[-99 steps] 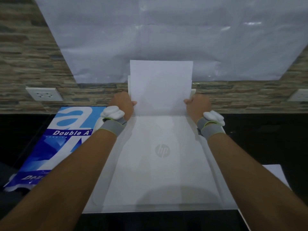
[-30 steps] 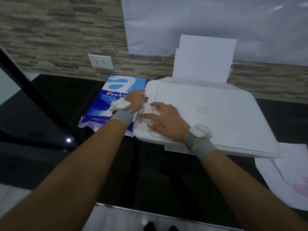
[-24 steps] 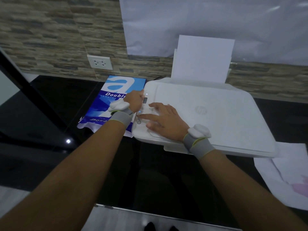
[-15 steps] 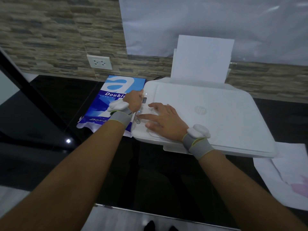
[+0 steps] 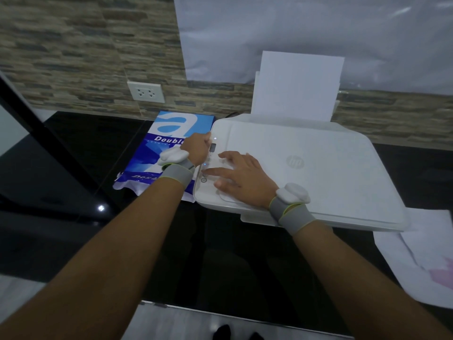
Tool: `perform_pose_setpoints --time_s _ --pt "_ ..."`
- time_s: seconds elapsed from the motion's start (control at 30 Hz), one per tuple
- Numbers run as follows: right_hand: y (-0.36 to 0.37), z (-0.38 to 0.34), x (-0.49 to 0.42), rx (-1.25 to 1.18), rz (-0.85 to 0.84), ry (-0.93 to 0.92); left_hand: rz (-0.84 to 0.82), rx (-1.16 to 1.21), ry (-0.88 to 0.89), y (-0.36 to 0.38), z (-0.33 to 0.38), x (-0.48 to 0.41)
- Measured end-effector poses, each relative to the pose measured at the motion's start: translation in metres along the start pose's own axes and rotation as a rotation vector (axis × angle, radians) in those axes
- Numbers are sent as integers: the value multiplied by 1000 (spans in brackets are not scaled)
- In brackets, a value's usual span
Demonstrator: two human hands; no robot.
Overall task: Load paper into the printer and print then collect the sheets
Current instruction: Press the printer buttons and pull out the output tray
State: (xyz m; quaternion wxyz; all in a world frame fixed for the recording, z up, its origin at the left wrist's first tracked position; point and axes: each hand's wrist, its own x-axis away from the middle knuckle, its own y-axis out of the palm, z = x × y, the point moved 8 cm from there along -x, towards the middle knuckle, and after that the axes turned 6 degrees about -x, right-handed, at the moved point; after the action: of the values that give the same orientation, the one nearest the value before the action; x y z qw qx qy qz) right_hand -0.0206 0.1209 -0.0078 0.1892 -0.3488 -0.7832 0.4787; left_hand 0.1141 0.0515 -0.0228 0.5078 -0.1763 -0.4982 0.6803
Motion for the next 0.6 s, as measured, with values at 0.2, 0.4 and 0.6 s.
perform_pose_setpoints --time_s 0.2,0.4,0.6 --pt "0 -1 1 -13 -2 7 10 57 -57 0 -1 -1" --pt "1 1 0 -17 -6 11 -16 -23 -3 1 2 -2" --pt "1 2 0 -25 7 10 -34 -45 42 0 4 -1"
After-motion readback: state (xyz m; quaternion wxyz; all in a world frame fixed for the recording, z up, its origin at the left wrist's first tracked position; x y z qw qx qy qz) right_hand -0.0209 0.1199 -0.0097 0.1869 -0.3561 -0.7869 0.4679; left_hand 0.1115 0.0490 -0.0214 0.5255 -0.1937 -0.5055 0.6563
